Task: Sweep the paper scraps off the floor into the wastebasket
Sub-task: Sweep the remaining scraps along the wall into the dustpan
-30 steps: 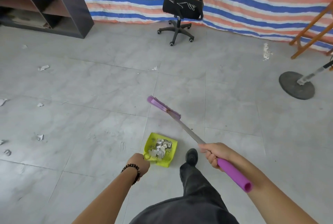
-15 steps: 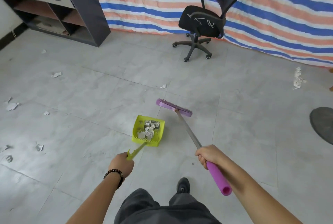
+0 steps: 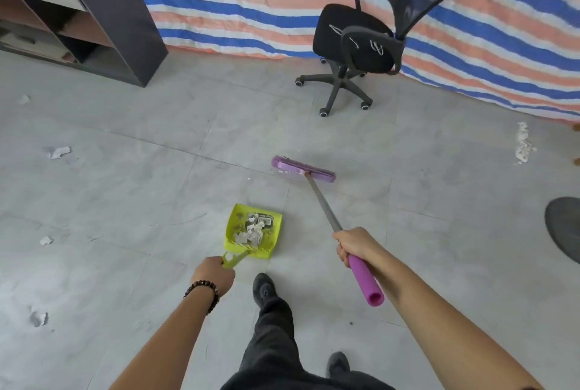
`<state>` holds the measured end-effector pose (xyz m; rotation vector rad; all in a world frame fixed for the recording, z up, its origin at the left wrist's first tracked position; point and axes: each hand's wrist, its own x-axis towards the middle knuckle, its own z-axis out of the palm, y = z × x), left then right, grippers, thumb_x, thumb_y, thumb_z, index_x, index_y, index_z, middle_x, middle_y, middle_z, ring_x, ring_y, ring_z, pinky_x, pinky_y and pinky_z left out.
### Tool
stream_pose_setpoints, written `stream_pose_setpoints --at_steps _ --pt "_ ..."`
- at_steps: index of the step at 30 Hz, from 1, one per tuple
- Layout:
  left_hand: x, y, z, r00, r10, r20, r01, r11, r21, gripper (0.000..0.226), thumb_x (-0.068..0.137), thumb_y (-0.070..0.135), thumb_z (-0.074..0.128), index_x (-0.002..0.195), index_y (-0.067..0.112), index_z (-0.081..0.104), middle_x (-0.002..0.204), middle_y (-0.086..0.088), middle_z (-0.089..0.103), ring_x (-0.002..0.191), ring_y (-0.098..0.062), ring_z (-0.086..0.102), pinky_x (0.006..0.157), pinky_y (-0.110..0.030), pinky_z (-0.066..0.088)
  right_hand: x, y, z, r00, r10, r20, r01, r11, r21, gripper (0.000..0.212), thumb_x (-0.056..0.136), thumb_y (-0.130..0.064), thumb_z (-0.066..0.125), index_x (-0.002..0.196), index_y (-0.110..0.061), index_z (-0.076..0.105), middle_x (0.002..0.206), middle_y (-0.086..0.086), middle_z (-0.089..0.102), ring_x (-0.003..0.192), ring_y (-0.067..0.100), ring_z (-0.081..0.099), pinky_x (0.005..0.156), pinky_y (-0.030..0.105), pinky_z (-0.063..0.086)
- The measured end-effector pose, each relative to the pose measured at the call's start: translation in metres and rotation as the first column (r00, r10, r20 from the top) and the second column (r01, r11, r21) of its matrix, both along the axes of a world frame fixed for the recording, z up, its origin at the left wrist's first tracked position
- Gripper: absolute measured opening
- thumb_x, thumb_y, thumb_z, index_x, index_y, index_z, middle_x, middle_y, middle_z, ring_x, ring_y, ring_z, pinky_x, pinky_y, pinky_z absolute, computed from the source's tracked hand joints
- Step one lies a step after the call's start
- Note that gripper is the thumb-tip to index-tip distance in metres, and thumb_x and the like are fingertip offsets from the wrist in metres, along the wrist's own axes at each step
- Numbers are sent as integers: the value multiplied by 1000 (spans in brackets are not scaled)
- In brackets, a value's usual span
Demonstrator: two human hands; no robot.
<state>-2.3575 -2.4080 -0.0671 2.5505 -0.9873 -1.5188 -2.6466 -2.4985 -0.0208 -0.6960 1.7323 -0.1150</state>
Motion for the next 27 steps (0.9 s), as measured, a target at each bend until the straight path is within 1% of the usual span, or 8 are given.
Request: stream_pose_setpoints --at_steps 5,9,11,14,18,21,24,27 --pt "50 -73 -2 996 54 -71 -50 997 67 19 80 5 44 88 4 61 64 -7 47 56 -26 45 48 -24 37 74 -87 -23 999 -15 -40 15 1000 -7 22 90 -17 45 91 2 57 52 10 54 39 19 47 42 25 42" --pt "43 -101 -6 991 52 -124 -36 991 128 12 79 4 40 85 7 50 71 -9 47 59 -26 46 48 -25 37 115 -125 -45 974 178 -138 -169 983 75 24 77 -8 47 92 5 60 62 15 61 55 30 58 57 33 50" --pt "39 -112 -7 991 17 -133 1 991 134 13 79 4 41 87 6 52 72 -9 49 64 -28 47 54 -27 39 129 -119 -47 905 373 -206 -346 925 157 15 85 -3 51 98 1 57 76 14 60 75 34 66 62 29 48" --pt "43 -124 -7 990 23 -142 -1 988 153 13 79 3 41 83 4 53 69 -11 50 61 -28 48 54 -27 40 125 -81 -38 819 536 -207 -488 839 242 14 100 -11 33 102 -7 46 95 13 49 111 38 59 77 31 41" --pt "42 -126 -1 988 19 -154 9 983 181 9 80 0 41 78 4 48 63 -11 48 53 -26 45 49 -24 36 81 -48 -4 819 557 -137 -469 787 401 23 94 -11 40 113 -4 50 88 15 59 67 28 59 58 32 53" --pt "41 -131 3 990 -11 -142 42 975 217 15 84 0 38 75 3 50 60 -14 51 49 -27 48 46 -24 36 46 -69 37 923 381 -50 -319 834 451 14 96 -18 44 101 -8 53 63 7 52 39 12 42 39 18 36" --pt "41 -131 4 995 -30 -95 49 978 202 22 89 5 41 69 6 48 61 -12 53 48 -24 50 45 -23 39 24 -99 74 983 182 34 -177 870 460 13 99 -24 49 92 -13 48 52 -2 39 33 3 29 33 13 26" --pt "40 -122 4 999 -52 -4 52 985 168 29 92 14 48 64 12 49 59 -5 54 47 -20 51 42 -22 41 22 -110 74 981 177 76 -192 897 398 14 100 -25 49 91 -14 49 54 -3 37 34 2 28 32 12 26"
